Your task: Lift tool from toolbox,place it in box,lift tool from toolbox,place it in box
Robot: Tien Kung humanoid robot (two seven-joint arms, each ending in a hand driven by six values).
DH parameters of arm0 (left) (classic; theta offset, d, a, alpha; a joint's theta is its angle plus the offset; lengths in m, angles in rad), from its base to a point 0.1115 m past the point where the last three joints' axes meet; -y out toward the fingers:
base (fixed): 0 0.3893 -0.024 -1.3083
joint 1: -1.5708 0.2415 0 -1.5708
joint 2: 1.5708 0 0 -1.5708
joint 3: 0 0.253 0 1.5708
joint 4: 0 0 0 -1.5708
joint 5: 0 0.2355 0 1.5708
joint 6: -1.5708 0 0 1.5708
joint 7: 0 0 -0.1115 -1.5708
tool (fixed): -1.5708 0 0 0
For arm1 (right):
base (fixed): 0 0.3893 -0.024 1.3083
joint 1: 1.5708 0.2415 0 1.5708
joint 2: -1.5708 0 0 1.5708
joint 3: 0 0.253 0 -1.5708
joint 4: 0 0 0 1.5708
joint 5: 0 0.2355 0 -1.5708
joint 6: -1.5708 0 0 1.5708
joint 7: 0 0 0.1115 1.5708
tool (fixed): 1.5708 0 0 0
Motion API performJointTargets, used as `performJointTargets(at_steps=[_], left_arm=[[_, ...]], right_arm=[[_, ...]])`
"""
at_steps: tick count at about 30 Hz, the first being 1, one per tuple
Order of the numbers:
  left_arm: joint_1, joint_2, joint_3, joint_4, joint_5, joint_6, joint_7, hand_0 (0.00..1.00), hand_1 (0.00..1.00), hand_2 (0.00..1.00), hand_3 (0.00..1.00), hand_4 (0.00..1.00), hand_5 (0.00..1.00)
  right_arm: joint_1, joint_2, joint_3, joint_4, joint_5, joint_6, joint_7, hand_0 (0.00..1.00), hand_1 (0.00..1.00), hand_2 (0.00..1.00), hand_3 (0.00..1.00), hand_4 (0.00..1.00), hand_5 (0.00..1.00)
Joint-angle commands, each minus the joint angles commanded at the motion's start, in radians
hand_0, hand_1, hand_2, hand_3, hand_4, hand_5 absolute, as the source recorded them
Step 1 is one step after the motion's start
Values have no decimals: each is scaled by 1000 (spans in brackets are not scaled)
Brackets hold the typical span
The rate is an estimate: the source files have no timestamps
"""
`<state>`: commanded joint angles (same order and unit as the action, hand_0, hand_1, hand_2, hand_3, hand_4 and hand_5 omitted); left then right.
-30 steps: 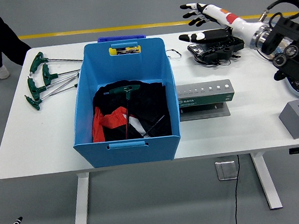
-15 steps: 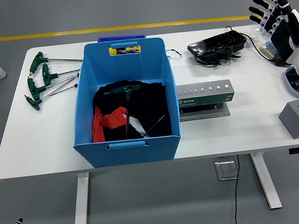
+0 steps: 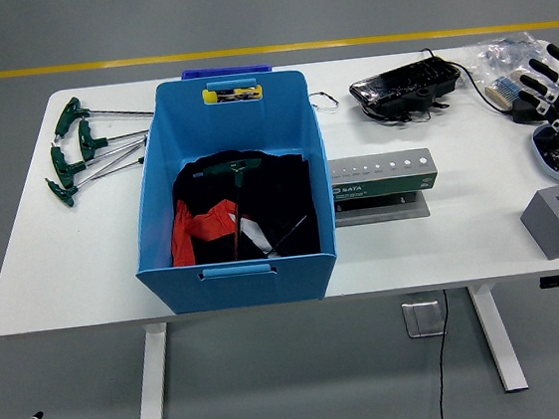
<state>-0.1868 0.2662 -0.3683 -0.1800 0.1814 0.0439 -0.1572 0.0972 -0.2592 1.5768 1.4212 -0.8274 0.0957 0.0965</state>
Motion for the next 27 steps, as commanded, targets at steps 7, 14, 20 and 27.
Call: performJointTargets(at_steps=[7,14,20,27], left_arm=[[-3,16,84,0,-69,-5,-24,731,688,728,719,812,668],[18,29,164,-11,-150,-8,-40,731,690,729,719,812,668],[41,32,149,-11,-150,-6,-39,731,690,731,719,814,671],[66,21,19,-18,-53,8,-33,731,695,730,715,814,673]], right_arm=[[-59,39,107,45,-82,-3,-21,897,855,874,919,998,998],[-95,70,136,78,-134,8,-32,895,856,875,921,998,998],[-106,68,137,90,-151,5,-35,893,856,874,917,998,998],[-112,72,137,90,-160,6,-43,893,854,872,911,998,998]])
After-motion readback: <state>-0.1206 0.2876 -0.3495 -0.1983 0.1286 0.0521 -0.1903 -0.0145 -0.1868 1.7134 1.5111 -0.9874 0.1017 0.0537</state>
